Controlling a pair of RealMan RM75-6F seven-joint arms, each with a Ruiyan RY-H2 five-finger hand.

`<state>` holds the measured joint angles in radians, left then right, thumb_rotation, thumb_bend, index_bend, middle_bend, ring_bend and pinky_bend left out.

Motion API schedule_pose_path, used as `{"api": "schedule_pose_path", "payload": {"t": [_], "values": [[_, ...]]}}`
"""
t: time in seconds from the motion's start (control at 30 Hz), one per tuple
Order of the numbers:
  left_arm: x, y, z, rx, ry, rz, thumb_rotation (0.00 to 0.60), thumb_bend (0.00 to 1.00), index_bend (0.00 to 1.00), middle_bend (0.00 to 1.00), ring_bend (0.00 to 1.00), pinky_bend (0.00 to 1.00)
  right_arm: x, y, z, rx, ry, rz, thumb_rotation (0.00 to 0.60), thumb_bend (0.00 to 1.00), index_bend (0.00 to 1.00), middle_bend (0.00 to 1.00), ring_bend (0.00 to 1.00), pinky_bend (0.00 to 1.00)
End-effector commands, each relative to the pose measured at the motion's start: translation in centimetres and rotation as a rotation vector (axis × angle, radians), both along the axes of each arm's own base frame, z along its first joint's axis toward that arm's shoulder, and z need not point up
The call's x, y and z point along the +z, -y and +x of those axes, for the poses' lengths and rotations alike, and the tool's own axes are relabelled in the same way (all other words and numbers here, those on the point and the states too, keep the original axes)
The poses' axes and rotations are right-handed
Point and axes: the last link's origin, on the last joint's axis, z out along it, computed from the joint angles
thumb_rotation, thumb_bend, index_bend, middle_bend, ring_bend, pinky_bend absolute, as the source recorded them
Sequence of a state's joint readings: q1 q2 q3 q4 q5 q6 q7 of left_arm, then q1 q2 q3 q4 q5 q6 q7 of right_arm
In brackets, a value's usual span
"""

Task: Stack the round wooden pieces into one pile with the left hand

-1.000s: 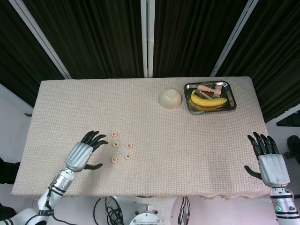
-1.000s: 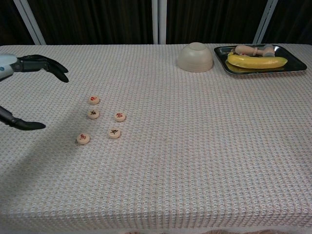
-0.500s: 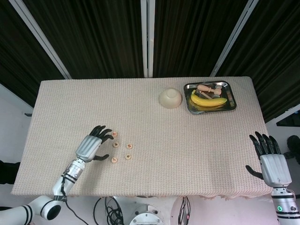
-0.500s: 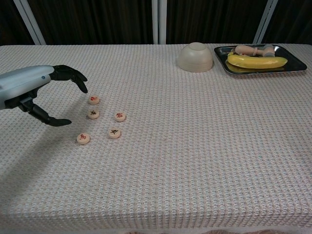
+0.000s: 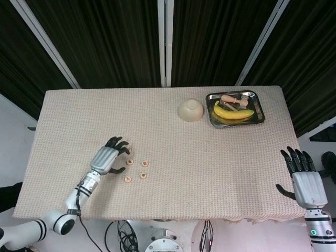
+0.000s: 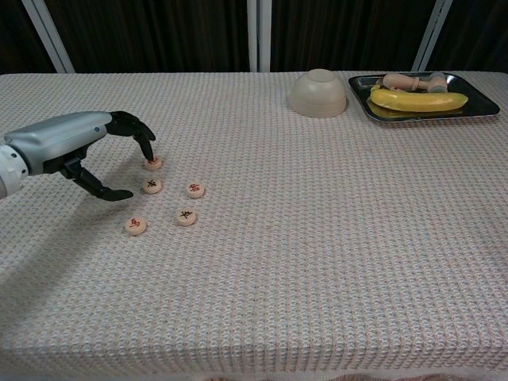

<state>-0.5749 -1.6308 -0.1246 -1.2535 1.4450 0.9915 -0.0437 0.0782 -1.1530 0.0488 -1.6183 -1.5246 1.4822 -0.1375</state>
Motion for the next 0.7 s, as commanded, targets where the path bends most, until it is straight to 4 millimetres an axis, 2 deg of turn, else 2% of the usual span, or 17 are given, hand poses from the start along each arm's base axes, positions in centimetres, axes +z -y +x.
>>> {"api": "schedule_pose_path", "payload": {"t": [0.03, 0.37, 0.7], "values": [[-0.5, 0.0, 0.0, 0.008, 0.009, -0.015, 0.6, 0.21, 0.38, 0.16, 0.0, 0.0, 0.0, 0.0, -0.1, -0.002, 0.0, -0.002, 0.6, 0.08, 0.0, 0.0, 0.0, 0.0], [-1.4, -0.7, 0.3, 0.002, 0.019, -0.04, 0.6, 0.27, 0.4, 0.16, 0.0, 0.0, 0.3, 0.1, -0.3, -0.011, 0.004, -0.016, 0.6, 0.08, 0.0, 0.0, 0.0, 0.0], [-2.2, -0.9, 0.3, 0.005, 0.021, -0.057, 0.6, 0.27, 0.42, 0.16, 0.0, 0.0, 0.3, 0.0, -0.5, -0.018, 0.001, -0.017, 0.6, 0.08, 0.0, 0.0, 0.0, 0.0]]}}
